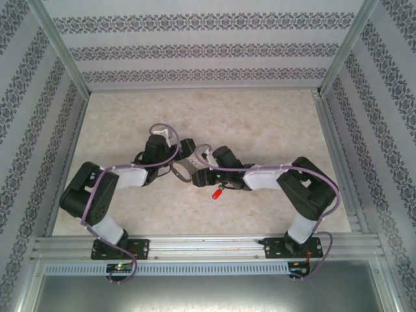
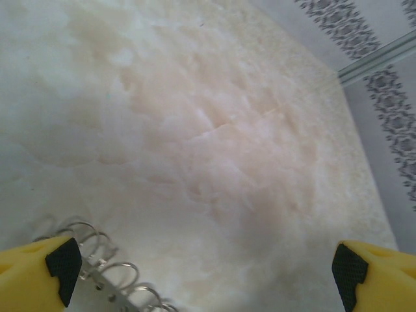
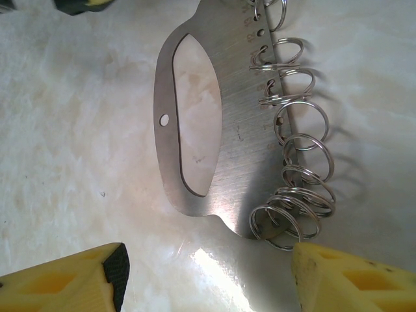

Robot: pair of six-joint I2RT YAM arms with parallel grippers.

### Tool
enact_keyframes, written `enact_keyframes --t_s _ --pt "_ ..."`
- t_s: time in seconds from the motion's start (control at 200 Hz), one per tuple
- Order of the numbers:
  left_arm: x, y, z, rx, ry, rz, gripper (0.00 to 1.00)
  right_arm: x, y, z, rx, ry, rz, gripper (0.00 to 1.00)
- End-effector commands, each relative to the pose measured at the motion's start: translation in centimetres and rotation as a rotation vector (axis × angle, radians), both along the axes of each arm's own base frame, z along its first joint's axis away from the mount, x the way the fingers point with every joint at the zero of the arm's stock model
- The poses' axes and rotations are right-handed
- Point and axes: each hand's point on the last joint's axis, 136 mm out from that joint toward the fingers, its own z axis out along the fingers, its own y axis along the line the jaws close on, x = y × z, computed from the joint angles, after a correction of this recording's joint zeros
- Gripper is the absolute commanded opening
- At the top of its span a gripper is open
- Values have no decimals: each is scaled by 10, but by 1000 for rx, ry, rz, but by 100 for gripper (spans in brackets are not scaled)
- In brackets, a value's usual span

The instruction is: Put the keys on the keyring

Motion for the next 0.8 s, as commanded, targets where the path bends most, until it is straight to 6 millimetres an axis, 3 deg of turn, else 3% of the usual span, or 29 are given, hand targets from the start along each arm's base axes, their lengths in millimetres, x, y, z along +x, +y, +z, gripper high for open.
enact_keyframes --t_s 0.0,0.29,0.58,0.794 --pt "-14 0 15 -52 -3 -21 100 0 4 -4 -9 -16 17 65" --pt "-51 19 33 -27 -21 -3 100 -1 14 -7 8 7 38 58" --pt "-69 35 41 20 -48 24 100 -16 24 -7 12 11 92 52" --pt "-74 38 41 33 -45 23 100 -13 7 -4 -59 -36 48 54"
